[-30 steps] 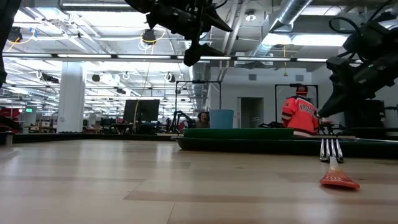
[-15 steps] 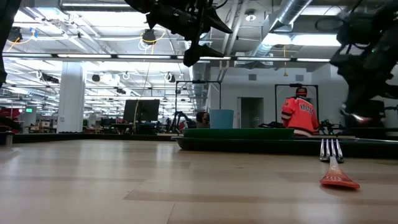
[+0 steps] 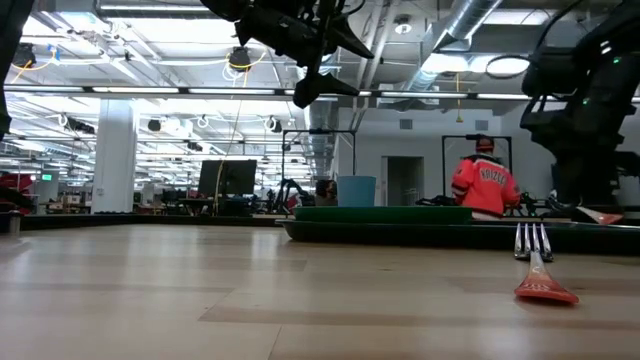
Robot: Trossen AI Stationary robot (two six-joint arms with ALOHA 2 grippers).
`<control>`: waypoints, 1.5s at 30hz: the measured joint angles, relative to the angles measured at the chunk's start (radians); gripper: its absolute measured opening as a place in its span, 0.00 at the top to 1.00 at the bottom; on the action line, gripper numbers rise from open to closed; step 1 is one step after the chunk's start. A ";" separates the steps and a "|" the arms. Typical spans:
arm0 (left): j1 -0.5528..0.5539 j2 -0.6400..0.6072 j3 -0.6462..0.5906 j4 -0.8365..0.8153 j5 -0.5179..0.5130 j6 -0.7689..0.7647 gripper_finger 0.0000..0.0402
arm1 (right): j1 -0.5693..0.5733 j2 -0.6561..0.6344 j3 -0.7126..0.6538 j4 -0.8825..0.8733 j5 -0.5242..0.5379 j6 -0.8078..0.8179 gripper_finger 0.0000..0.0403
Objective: Pick and place plate/cup/fork/spoon on tray
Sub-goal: Put the orange spoon on the black tray to the right of the green plate, then put the orange fork on the black tray to the right of the green plate
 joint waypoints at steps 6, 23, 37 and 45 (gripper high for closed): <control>0.000 0.000 0.000 0.000 0.000 0.000 0.29 | 0.000 0.075 0.000 0.010 0.022 -0.004 1.00; 0.000 0.000 0.000 0.000 -0.024 0.001 0.29 | 0.000 0.228 0.000 0.053 0.030 -0.011 0.94; 0.000 0.000 0.000 0.000 -0.024 0.001 0.29 | 0.000 0.286 0.000 0.080 0.035 -0.012 0.80; 0.000 0.000 0.000 0.000 -0.024 0.001 0.29 | -0.001 0.286 0.047 0.068 0.035 -0.011 0.68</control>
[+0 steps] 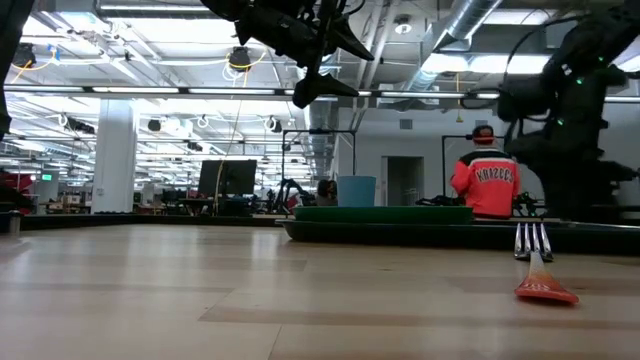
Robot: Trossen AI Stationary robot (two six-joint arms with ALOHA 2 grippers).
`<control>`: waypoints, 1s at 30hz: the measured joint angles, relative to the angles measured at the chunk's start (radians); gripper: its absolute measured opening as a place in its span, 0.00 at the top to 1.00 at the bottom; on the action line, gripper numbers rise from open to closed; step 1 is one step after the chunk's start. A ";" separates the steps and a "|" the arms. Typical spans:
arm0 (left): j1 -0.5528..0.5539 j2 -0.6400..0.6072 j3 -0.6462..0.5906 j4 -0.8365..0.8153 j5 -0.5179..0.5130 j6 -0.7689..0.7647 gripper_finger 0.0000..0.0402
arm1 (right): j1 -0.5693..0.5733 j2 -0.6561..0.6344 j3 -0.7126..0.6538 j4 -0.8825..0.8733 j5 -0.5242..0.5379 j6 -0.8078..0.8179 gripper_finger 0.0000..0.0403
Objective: Pick and place plate/cup/fork/spoon on tray
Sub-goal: Put the orange fork on the black tray to the right of the green plate
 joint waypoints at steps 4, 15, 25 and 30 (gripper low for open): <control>0.001 0.000 0.000 0.000 0.014 0.012 0.29 | 0.005 0.000 0.120 -0.044 -0.037 -0.002 0.64; 0.001 0.000 0.000 -0.007 0.102 0.015 0.29 | 0.554 0.021 0.245 0.156 -0.147 0.002 0.65; 0.001 0.000 0.000 -0.010 0.109 0.030 0.29 | 1.051 0.195 0.244 0.248 0.032 0.391 0.62; 0.001 0.000 0.000 -0.014 0.111 0.044 0.29 | 1.175 0.265 0.244 0.299 0.080 0.650 0.51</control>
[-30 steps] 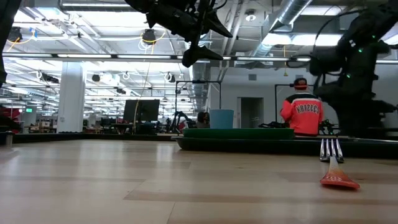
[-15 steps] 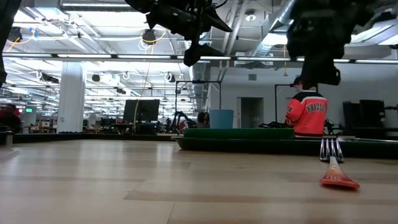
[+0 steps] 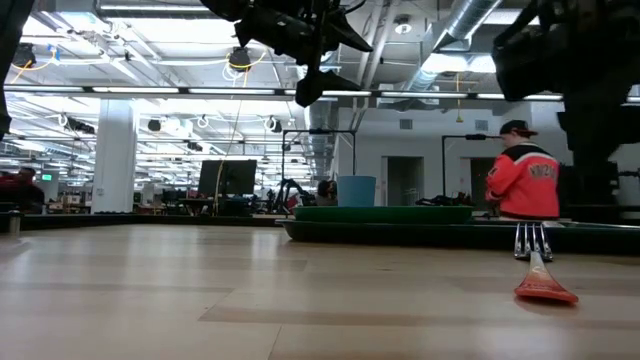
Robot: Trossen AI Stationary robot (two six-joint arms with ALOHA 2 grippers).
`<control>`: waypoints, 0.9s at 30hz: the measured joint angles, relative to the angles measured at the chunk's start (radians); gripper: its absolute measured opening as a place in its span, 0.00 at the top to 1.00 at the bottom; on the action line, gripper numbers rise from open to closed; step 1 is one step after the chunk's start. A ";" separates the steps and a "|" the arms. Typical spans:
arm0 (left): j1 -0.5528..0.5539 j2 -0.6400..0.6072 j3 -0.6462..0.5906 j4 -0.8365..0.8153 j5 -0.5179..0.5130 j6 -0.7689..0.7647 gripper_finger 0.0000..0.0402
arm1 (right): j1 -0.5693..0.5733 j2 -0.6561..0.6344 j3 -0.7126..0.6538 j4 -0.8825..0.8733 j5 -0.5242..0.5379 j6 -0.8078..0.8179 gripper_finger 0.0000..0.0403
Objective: Pick and place plate/cup/fork/spoon on tray
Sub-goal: Put the orange fork on the black tray to the right of the green plate
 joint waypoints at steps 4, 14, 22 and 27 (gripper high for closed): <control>0.000 0.000 0.000 -0.009 0.000 0.007 0.29 | 0.056 0.055 -0.001 0.004 0.081 0.228 0.45; 0.000 0.000 0.000 -0.027 0.001 0.024 0.29 | 0.062 0.209 0.000 0.065 0.190 0.384 0.45; 0.000 0.000 0.000 -0.054 0.001 0.049 0.29 | 0.021 0.296 0.000 0.134 0.185 0.348 0.46; 0.000 0.000 0.000 -0.061 0.000 0.050 0.29 | 0.005 0.298 0.000 0.144 0.184 0.315 0.46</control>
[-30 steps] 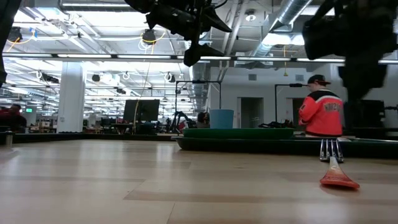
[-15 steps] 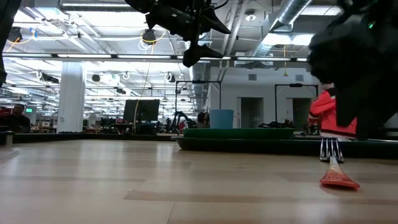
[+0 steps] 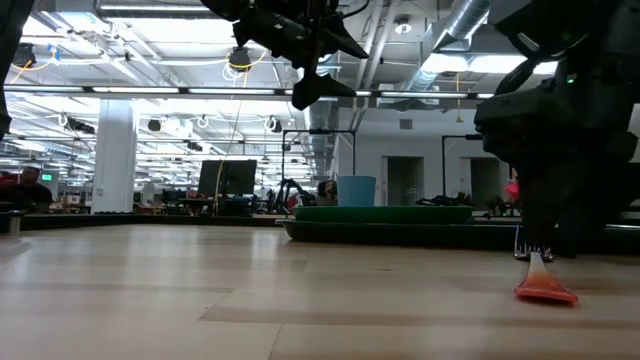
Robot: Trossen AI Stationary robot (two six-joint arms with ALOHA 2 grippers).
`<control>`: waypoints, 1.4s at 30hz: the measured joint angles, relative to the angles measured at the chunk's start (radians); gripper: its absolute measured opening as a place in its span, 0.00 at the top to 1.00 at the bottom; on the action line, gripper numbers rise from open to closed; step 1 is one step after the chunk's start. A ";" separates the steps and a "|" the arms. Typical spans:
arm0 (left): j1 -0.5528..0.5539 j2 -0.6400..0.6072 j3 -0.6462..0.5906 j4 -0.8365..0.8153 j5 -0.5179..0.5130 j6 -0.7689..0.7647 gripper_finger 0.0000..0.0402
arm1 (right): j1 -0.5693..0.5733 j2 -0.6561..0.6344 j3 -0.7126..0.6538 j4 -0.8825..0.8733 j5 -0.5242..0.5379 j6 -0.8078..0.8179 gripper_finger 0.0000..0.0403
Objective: Pick and place plate/cup/fork/spoon on tray
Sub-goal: Put the orange fork on the black tray to the right of the green plate
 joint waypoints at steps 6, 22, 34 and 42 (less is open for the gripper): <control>0.000 0.000 0.000 -0.001 -0.001 0.000 0.29 | -0.008 -0.006 0.000 0.002 0.091 -0.007 0.46; 0.000 0.000 0.000 -0.004 -0.003 -0.006 0.29 | -0.028 0.038 0.000 0.067 0.064 -0.105 0.66; 0.000 0.000 0.000 -0.003 -0.008 -0.008 0.29 | -0.024 0.015 0.000 0.136 -0.017 -0.135 0.98; 0.000 0.000 0.000 -0.004 -0.009 -0.006 0.29 | -0.052 -0.160 -0.003 0.048 0.024 -0.237 0.99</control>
